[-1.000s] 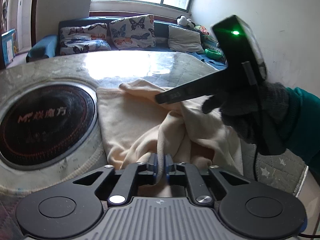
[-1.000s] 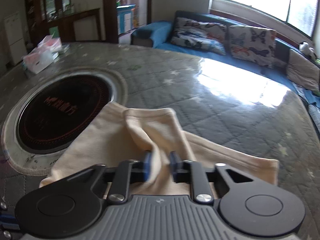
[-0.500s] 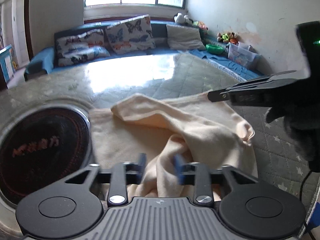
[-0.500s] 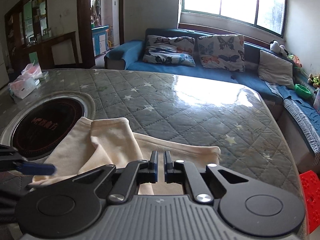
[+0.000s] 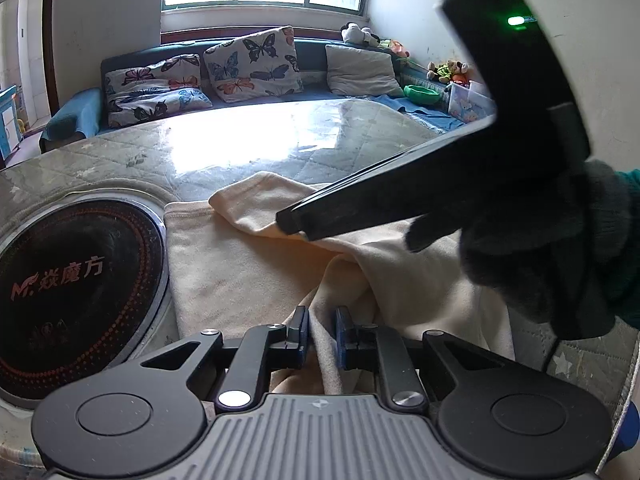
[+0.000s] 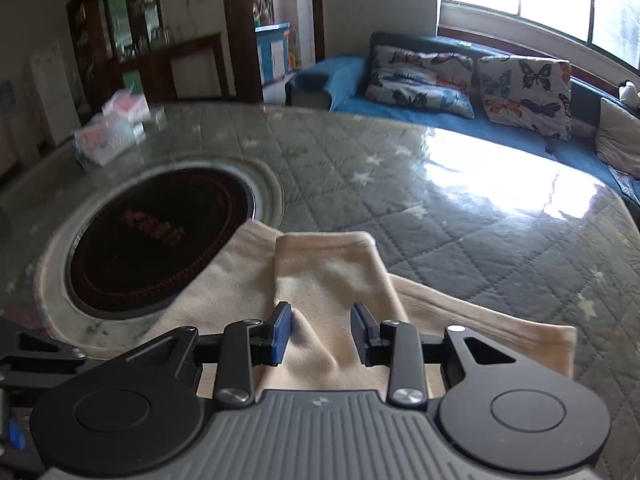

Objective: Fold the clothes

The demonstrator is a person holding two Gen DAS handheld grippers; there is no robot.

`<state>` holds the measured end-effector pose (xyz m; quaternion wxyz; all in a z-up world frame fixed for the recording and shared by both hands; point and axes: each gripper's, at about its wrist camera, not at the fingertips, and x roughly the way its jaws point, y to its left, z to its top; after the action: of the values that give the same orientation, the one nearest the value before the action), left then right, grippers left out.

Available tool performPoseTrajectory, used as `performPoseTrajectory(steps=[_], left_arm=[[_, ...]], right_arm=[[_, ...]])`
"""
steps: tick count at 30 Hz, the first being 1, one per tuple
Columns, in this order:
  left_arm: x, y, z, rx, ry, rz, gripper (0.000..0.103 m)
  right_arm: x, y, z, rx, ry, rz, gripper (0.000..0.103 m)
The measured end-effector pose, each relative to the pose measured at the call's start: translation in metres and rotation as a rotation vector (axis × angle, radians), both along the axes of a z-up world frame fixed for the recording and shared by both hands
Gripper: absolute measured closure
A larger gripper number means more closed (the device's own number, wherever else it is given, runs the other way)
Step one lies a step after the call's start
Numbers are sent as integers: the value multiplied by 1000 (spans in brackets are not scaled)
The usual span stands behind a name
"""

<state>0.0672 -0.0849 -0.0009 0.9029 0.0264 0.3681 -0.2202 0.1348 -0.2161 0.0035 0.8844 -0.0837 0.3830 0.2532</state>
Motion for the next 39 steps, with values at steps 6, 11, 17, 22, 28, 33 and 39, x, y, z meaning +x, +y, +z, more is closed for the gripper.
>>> performPoseTrajectory(steps=[6, 11, 17, 22, 28, 33, 39], left_arm=[[0, -1, -1, 1, 0, 3, 86], [-1, 0, -1, 3, 0, 12, 85], [1, -1, 1, 12, 4, 25, 74], [1, -2, 3, 20, -4, 30, 66], [0, -6, 10, 20, -29, 17, 63], [-2, -17, 13, 35, -55, -30, 61], [7, -30, 9, 79, -71, -69, 61]], right_arm=[[-9, 3, 6, 10, -18, 37, 66], [-9, 7, 0, -60, -20, 44, 67], [-11, 1, -2, -96, -33, 9, 98], [-27, -30, 18, -85, -124, -80, 100], [-70, -98, 43, -75, -215, -268, 101], [-118, -157, 36, -78, -203, -461, 101], [-162, -213, 0, -35, -67, -652, 98]])
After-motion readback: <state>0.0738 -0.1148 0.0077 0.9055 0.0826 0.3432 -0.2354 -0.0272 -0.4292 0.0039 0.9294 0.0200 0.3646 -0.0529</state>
